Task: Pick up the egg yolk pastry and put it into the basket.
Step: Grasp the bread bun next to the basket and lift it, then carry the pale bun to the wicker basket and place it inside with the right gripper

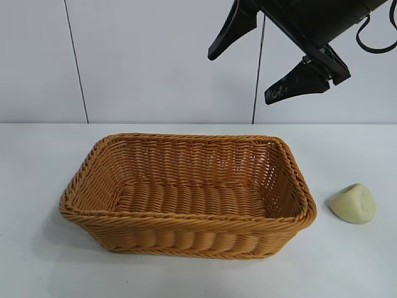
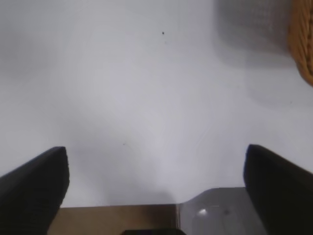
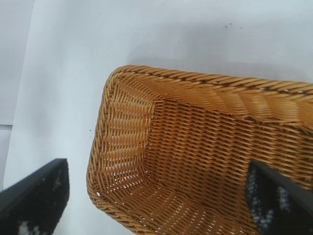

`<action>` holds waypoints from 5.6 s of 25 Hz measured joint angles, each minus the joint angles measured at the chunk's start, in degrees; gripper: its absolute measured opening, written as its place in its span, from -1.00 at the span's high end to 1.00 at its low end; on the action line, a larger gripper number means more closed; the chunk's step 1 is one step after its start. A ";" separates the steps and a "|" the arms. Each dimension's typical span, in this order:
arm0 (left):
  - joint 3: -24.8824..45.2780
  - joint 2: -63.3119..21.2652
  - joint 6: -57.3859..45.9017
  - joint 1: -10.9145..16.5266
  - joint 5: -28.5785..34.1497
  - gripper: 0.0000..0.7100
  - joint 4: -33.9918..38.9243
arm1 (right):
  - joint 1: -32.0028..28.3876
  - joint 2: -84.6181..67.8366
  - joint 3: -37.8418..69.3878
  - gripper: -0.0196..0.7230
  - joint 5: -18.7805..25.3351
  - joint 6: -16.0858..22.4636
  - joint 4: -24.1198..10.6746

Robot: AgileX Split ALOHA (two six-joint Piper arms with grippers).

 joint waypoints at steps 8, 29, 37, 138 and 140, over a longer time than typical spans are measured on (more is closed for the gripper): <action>16.67 -29.50 -0.11 0.00 -1.62 -0.96 0.00 | 0.00 0.00 0.00 -0.92 0.05 0.00 0.00; 24.20 -48.92 -0.06 1.28 -7.93 -0.96 -4.71 | 0.00 0.00 0.00 -0.92 1.06 0.00 0.00; 24.20 -58.35 -0.06 3.60 -8.30 -0.96 -4.71 | 0.00 0.00 0.00 -0.92 1.70 0.00 -1.50; 24.14 -60.91 -0.01 3.65 -7.84 -0.96 -4.71 | 17.80 21.98 -19.74 0.43 1.81 21.46 -32.31; 24.14 -60.91 -0.01 3.65 -7.84 -0.96 -4.71 | 17.80 25.01 -19.74 0.43 0.86 21.46 -31.58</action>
